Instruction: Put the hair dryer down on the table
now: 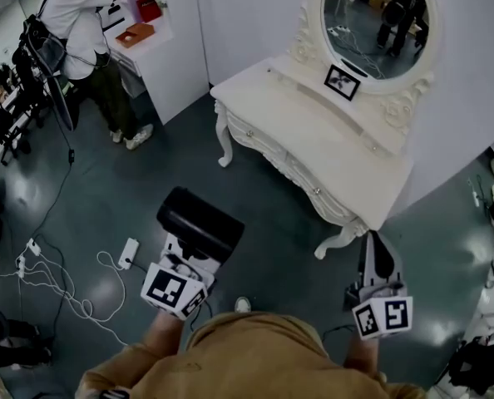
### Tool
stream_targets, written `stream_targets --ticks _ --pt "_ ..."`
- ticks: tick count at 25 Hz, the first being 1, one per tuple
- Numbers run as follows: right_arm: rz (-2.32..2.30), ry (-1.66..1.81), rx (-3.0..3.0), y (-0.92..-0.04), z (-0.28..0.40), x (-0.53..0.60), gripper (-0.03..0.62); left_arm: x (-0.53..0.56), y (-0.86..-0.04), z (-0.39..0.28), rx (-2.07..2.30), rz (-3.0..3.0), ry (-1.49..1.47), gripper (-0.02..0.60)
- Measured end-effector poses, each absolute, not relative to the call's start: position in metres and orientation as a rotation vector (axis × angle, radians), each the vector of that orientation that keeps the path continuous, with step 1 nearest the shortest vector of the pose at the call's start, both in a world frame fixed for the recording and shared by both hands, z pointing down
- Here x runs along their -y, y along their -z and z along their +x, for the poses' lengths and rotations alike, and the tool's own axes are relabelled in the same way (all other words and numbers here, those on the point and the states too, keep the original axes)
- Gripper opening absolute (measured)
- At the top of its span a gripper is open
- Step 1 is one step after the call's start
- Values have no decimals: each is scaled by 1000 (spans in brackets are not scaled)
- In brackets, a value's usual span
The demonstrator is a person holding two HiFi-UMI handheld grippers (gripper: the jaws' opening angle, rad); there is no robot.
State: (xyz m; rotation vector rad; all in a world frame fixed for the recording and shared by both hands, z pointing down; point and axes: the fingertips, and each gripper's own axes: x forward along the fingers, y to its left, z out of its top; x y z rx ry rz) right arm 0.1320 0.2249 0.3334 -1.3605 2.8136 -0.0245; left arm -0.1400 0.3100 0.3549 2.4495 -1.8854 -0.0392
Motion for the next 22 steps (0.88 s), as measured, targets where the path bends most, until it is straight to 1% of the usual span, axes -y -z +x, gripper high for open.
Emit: stream_targets --ticks 6,11,16,22 --pt "-1412 53 -2806 -344 122 -227 3 -304 -358 -154 1851 2469 42 267" --pt "-1438 75 -2797 -353 123 -198 3 -275 -363 -157 1844 2475 48 267" --pt "-1419 85 -2815 -362 123 -142 3 -219 -367 -152 1843 2477 34 267" --pt "-1357 87 -2839 -357 125 -42 3 -133 -353 -142 1874 2469 44 267"
